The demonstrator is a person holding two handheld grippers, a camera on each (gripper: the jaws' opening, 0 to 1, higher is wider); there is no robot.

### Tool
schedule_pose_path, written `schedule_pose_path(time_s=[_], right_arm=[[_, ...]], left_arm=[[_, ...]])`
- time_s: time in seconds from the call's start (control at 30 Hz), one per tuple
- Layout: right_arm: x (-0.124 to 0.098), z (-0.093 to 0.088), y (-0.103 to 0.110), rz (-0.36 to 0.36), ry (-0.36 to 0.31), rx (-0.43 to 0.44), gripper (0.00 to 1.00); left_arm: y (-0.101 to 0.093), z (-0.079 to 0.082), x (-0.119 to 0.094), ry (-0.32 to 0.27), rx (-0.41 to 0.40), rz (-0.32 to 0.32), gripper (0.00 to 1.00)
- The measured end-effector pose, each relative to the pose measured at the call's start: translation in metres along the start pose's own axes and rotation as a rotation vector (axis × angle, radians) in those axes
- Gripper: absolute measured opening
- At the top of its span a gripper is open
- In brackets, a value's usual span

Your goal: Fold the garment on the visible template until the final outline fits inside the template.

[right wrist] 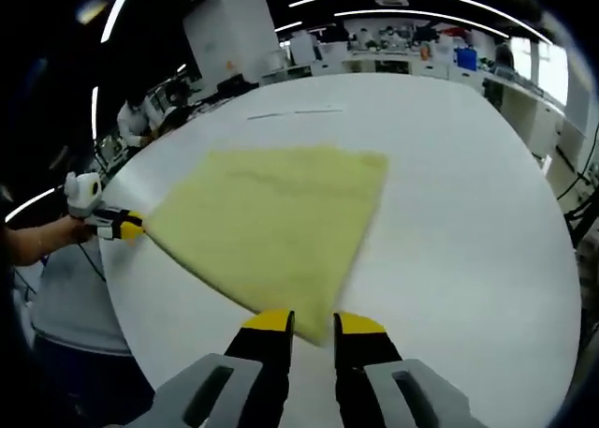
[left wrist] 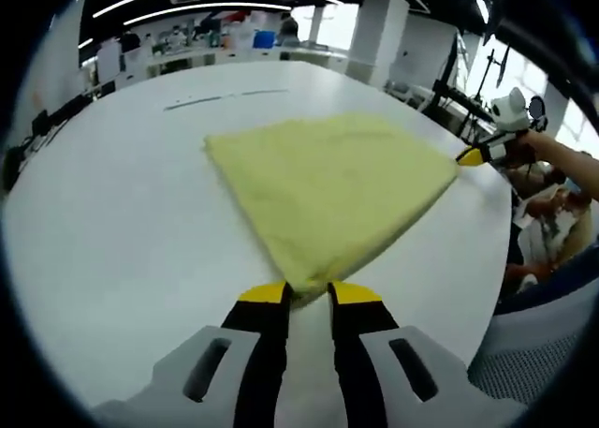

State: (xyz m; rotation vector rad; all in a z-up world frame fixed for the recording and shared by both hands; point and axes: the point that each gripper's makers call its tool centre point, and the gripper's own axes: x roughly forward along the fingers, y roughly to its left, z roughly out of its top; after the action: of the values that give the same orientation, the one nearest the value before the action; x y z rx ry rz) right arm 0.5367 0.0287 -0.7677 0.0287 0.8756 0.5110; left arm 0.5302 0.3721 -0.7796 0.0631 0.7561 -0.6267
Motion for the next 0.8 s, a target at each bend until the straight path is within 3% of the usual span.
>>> schedule_pose_path(time_s=[0.37,0.5,0.67,0.8], right_arm=[[-0.007,0.01,0.023,0.036,-0.035,-0.083,0.58],[-0.013,0.015,0.03,0.039,-0.055,-0.098,0.66],[-0.024,0.025,0.041,0.042,-0.1,-0.095,0.79],[-0.031,0.029,0.052,0.05,-0.125,-0.087,0.88]], left_arm=[[-0.007,0.02,-0.016,-0.075,-0.02,0.004,0.51],[-0.012,0.027,-0.024,-0.098,-0.037,-0.009,0.62],[-0.019,0.03,-0.034,-0.101,-0.051,-0.022,0.74],[-0.025,0.031,-0.041,-0.088,-0.051,-0.027,0.89]])
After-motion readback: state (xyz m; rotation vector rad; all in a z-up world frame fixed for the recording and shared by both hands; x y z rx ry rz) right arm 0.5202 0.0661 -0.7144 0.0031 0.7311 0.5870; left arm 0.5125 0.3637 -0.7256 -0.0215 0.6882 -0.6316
